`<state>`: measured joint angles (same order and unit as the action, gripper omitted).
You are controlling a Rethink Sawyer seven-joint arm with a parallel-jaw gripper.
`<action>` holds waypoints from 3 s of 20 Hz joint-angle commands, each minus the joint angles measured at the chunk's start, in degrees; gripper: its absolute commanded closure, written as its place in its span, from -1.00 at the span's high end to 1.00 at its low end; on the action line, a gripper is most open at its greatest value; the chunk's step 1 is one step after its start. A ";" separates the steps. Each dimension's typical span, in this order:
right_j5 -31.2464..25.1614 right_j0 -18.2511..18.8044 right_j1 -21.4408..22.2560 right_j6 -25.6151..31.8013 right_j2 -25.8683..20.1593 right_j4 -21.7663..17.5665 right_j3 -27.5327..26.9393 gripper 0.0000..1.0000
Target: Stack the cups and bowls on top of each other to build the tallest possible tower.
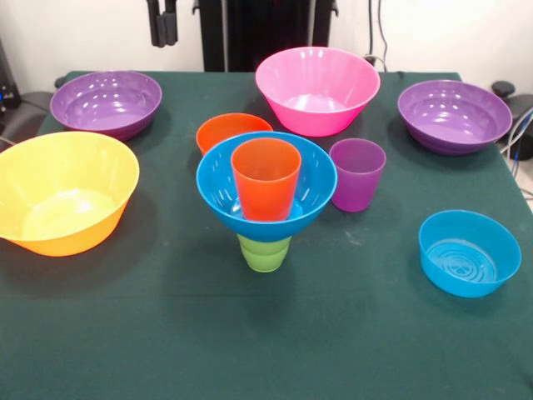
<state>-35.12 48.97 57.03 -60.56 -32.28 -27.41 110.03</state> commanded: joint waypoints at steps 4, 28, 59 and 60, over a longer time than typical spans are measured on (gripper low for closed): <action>4.72 0.06 -4.85 -4.85 3.41 -4.22 5.58 -1.00; 10.81 -9.67 -11.70 -13.44 12.91 -4.67 -1.93 -1.00; 15.30 -13.26 -14.39 -11.36 16.94 -4.17 -4.15 1.00; 15.41 -13.30 -14.44 -11.46 16.93 -4.08 -4.15 1.00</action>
<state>-23.66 37.10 44.87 -65.49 -14.19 -29.31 107.85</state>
